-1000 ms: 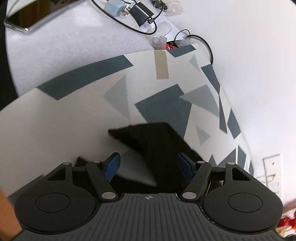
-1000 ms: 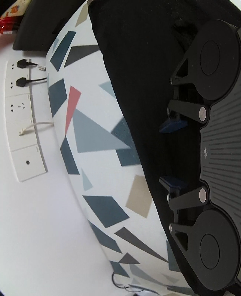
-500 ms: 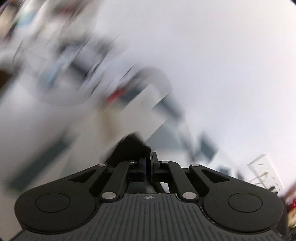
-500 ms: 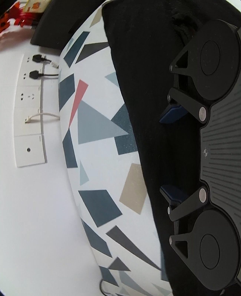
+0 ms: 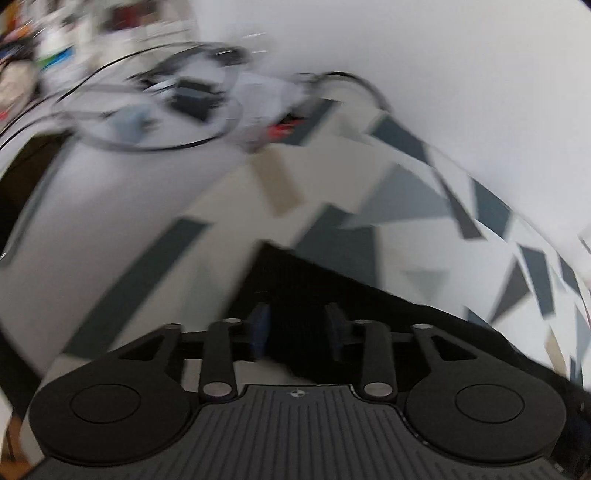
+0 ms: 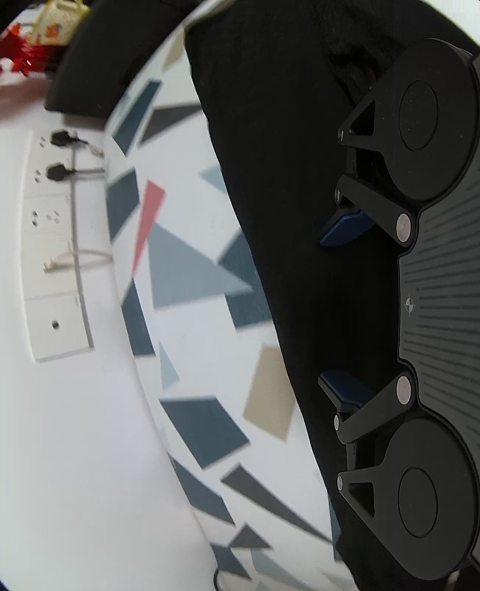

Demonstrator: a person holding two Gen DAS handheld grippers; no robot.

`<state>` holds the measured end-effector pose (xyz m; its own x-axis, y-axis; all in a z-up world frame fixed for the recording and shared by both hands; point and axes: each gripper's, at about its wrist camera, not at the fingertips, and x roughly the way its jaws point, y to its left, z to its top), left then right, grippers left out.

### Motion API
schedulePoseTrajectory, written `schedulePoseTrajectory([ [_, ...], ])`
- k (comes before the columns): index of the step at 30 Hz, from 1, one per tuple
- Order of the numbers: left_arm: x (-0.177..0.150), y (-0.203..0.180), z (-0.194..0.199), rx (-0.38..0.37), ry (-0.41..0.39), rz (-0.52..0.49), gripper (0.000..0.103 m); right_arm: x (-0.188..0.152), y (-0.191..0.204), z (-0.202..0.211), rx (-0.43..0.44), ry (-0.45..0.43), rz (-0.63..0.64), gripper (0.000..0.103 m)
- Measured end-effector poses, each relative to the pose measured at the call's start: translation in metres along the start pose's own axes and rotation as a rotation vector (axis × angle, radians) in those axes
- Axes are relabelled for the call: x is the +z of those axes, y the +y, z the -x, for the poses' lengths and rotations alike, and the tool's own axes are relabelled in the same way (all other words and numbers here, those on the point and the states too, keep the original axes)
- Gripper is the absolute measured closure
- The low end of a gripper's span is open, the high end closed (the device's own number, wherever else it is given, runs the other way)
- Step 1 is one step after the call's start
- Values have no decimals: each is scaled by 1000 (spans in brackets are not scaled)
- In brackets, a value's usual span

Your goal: Fold clothes

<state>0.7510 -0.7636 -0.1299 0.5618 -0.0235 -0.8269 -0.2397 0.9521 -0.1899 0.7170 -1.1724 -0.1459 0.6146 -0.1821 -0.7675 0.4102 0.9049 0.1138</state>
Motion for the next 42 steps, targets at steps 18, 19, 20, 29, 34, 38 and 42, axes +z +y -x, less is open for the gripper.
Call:
schedulePoseTrajectory([
  [18, 24, -66, -58, 25, -102, -183, 68, 61, 0, -66, -45, -109, 72, 84],
  [19, 27, -68, -62, 33, -112, -187, 68, 65, 1, -70, -44, -110, 64, 84],
  [20, 29, -69, -65, 35, -118, -185, 68, 69, 1, -74, -44, -110, 58, 82],
  [29, 34, -44, -41, 12, -90, -129, 44, 62, -46, -28, 69, -213, -160, 40],
  [34, -11, -35, 19, -95, -111, -175, 28, 20, -88, 34, 106, -243, -279, 40],
  [38, -57, -56, 44, -129, -72, -310, 23, -20, -100, 65, 111, -236, -254, 39],
  [42, -94, -72, 50, -132, 8, -342, 22, -47, -101, 77, 111, -191, -97, 39],
])
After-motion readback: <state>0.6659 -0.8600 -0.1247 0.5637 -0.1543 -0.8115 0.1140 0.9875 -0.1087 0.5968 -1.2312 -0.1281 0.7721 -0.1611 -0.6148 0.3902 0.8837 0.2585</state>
